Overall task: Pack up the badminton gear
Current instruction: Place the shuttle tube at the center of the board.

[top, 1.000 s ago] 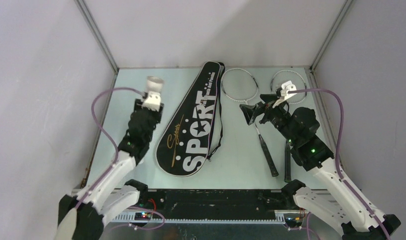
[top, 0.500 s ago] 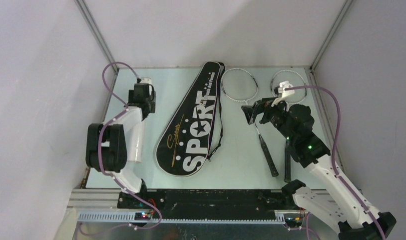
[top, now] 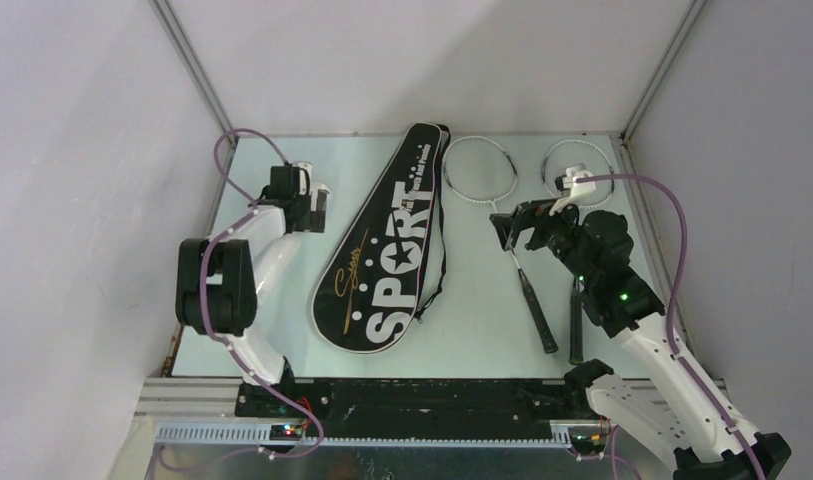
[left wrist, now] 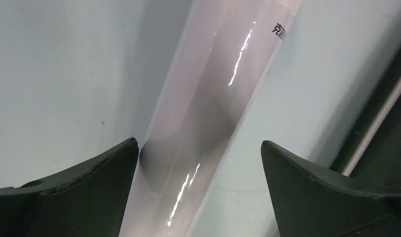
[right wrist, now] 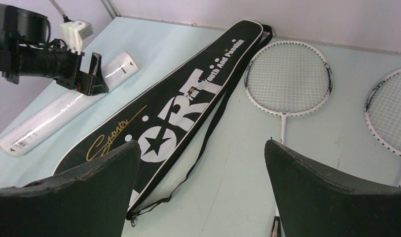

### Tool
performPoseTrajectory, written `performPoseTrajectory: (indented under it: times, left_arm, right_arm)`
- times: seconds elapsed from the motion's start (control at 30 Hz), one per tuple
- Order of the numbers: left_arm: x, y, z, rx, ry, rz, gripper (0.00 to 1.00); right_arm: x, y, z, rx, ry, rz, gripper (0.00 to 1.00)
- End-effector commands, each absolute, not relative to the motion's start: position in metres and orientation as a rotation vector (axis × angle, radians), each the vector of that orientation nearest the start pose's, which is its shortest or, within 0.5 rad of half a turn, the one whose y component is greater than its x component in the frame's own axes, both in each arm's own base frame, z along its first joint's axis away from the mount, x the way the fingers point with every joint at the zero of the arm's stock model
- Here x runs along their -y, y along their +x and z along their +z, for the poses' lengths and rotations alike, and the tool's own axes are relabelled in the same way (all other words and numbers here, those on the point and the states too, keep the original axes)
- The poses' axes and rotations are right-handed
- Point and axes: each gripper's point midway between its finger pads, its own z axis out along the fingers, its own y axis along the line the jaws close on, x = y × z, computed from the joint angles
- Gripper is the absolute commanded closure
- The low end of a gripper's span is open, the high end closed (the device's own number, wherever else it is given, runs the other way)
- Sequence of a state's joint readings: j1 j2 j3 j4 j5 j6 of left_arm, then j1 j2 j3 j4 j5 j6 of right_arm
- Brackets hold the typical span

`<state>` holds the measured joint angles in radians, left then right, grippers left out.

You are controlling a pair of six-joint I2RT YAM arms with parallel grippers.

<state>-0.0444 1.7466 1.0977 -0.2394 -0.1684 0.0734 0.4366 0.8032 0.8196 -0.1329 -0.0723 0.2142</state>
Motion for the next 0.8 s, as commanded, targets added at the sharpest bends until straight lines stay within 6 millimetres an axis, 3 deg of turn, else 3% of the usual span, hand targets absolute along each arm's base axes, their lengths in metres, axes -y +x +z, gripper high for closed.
performPoseTrajectory:
  times: [0.0,0.1,0.27,0.37,0.43,0.47,0.57,0.67,0.77]
  left_arm:
    - [0.007,0.426,0.122,-2.256,0.032,0.060,0.00]
    - [0.016,0.419,0.161,-2.133,0.004,-0.017,0.00]
    - [0.051,0.397,0.194,-2.037,0.049,-0.153,0.00]
    - [0.090,0.377,0.188,-2.049,0.134,-0.262,0.00]
    - [0.131,0.356,0.181,-2.066,0.242,-0.318,0.00]
    - [0.132,0.352,0.178,-2.077,0.224,-0.281,0.00]
    - [0.165,0.333,0.163,-2.131,0.252,-0.262,0.00]
    - [0.188,0.337,0.148,-2.200,0.195,-0.198,0.01]
    - [0.226,0.340,0.134,-2.246,0.226,-0.227,0.03]
  right_arm:
    - [-0.152,0.279,0.306,-1.664,-0.213,0.574,0.01]
    - [-0.146,0.280,0.303,-1.674,-0.136,0.588,0.01]
    - [-0.136,0.277,0.299,-1.655,-0.044,0.628,0.01]
    - [-0.138,0.270,0.300,-1.629,-0.022,0.700,0.01]
    - [-0.139,0.267,0.292,-1.646,-0.005,0.734,0.01]
    - [-0.138,0.267,0.285,-1.661,0.002,0.733,0.01]
    - [-0.134,0.266,0.268,-1.706,0.012,0.711,0.01]
    - [-0.132,0.263,0.254,-1.747,-0.006,0.688,0.01]
    - [-0.134,0.256,0.245,-1.773,-0.029,0.706,0.01]
